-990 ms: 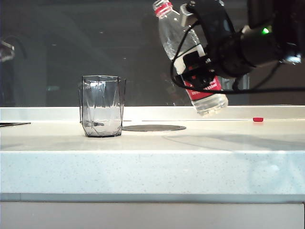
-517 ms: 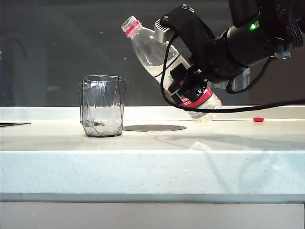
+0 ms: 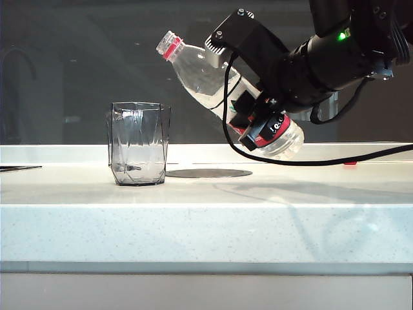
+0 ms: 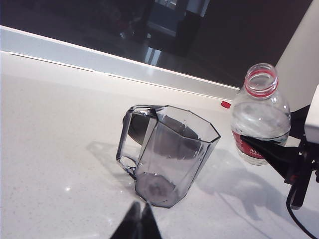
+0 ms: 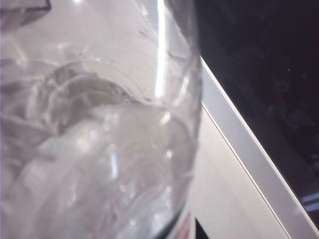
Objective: Pick up the mineral water bottle on the table and pour water into the mug until it's half full.
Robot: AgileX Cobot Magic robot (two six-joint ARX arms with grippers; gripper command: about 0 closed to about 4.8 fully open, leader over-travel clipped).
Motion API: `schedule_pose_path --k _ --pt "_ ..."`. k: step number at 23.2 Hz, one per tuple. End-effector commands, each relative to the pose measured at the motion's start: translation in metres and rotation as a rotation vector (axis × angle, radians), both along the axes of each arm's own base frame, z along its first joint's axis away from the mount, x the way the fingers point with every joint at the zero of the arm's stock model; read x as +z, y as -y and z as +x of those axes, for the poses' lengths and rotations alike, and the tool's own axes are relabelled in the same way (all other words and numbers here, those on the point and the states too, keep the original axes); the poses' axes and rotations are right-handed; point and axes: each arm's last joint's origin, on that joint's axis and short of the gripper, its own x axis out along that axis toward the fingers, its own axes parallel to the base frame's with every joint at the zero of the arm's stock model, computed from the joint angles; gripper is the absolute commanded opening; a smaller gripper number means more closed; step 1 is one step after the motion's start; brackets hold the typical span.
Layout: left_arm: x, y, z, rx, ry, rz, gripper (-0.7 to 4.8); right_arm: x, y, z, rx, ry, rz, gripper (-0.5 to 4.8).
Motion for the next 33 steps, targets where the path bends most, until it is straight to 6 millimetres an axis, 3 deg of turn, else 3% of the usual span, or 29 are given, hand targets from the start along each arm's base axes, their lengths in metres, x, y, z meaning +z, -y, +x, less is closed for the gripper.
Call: schedule_pose_path --k 1,12,17,33 --pt "0.002 0.000 0.000 0.005 0.009 -0.006 -0.04 0.012 0.000 0.002 -0.023 0.082 0.012 1.88" --pt "0.002 0.000 0.000 0.005 0.007 -0.006 -0.04 0.030 -0.008 0.015 -0.043 0.129 -0.107 1.88" --pt "0.001 0.000 0.000 0.006 0.006 -0.005 -0.04 0.028 -0.008 0.015 -0.035 0.145 -0.202 1.88" --pt "0.001 0.000 0.000 0.005 0.006 -0.005 -0.04 0.028 -0.008 0.015 -0.025 0.180 -0.281 1.88"
